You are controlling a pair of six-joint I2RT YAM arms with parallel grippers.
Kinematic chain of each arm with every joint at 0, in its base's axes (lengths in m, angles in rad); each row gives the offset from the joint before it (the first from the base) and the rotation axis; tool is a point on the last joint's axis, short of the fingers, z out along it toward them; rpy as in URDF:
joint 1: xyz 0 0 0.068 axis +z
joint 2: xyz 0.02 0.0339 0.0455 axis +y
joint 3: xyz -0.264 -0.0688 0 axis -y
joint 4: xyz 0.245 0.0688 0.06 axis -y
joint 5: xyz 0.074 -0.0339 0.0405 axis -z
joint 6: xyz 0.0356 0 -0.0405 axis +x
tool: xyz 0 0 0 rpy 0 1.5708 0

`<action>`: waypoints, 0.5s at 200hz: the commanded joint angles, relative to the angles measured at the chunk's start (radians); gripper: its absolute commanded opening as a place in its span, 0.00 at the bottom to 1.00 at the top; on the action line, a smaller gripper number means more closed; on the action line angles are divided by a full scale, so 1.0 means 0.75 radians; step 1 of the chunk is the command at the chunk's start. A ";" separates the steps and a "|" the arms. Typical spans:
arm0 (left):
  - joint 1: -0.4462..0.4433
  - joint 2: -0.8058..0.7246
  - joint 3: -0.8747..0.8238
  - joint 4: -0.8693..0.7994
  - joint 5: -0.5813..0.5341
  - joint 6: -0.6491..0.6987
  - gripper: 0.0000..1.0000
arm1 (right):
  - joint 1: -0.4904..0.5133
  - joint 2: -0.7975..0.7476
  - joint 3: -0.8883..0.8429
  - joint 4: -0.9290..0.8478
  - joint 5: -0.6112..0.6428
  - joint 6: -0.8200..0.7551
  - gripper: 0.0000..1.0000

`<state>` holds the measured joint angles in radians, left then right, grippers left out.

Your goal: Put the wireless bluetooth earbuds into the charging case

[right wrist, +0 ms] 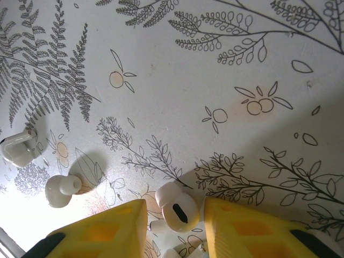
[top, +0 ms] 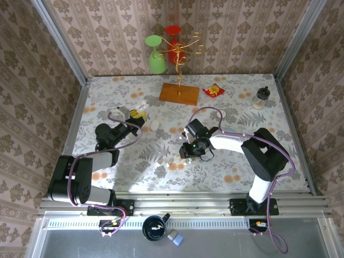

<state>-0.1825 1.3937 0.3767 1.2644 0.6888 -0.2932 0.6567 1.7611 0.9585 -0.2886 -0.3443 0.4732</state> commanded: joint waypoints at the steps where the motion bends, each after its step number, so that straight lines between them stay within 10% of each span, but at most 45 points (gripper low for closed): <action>1: -0.005 -0.015 -0.001 0.032 0.037 0.021 0.00 | 0.008 0.041 0.023 -0.073 -0.007 -0.030 0.32; 100: -0.028 0.045 0.010 0.031 0.146 0.093 0.00 | 0.008 -0.143 -0.060 0.103 0.161 -0.196 0.26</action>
<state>-0.1913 1.4078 0.3767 1.2652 0.7395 -0.2543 0.6590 1.7435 0.9443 -0.2699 -0.3012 0.4183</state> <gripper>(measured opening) 0.205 0.264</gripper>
